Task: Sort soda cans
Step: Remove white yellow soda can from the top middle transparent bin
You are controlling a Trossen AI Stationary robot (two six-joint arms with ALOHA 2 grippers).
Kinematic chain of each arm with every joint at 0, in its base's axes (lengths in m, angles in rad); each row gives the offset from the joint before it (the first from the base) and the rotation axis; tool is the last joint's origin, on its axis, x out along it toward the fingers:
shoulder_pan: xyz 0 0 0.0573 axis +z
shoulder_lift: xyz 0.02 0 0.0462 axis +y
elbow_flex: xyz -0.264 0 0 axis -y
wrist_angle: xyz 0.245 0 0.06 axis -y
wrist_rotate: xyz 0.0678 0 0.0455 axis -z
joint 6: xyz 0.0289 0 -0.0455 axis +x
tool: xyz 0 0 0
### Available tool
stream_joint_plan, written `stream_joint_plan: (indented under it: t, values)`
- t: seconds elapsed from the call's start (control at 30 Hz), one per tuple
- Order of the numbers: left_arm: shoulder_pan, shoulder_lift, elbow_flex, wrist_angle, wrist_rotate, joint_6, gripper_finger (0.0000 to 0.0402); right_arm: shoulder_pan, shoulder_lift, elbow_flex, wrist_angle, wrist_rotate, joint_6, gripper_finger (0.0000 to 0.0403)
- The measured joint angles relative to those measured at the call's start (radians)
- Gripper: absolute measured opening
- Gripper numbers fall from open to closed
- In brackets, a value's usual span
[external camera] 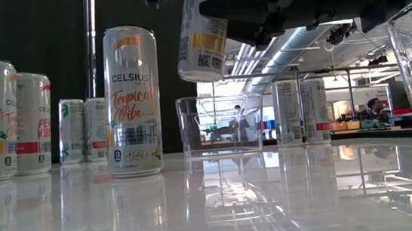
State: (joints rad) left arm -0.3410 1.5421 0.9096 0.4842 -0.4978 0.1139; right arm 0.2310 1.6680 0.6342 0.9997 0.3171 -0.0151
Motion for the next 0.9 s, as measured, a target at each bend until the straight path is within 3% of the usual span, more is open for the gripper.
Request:
stream_joint_plan:
  t: [0.17, 0.33, 0.53, 0.77, 0.9]
  values:
    - [0.025, -0.051, 0.001, -0.081, -0.04, -0.006, 0.0305, -0.01, 0.001, -0.002, -0.04, 0.072, 0.07, 0.0224]
    - [0.027, -0.124, 0.005, -0.173, 0.012, -0.031, 0.033, -0.016, 0.005, -0.008, -0.104, 0.2, 0.132, 0.0224]
    - [-0.004, -0.205, 0.005, -0.268, -0.012, -0.03, 0.0333, -0.014, 0.003, -0.084, -0.058, 0.165, 0.174, 0.0224]
    - [-0.037, -0.242, 0.003, -0.33, -0.192, -0.036, 0.0334, 0.025, 0.052, -0.183, 0.076, 0.209, 0.282, 0.0224]
    - [-0.035, -0.246, 0.002, -0.351, -0.265, -0.055, 0.0335, 0.062, 0.135, -0.151, 0.144, 0.203, 0.262, 0.0224]
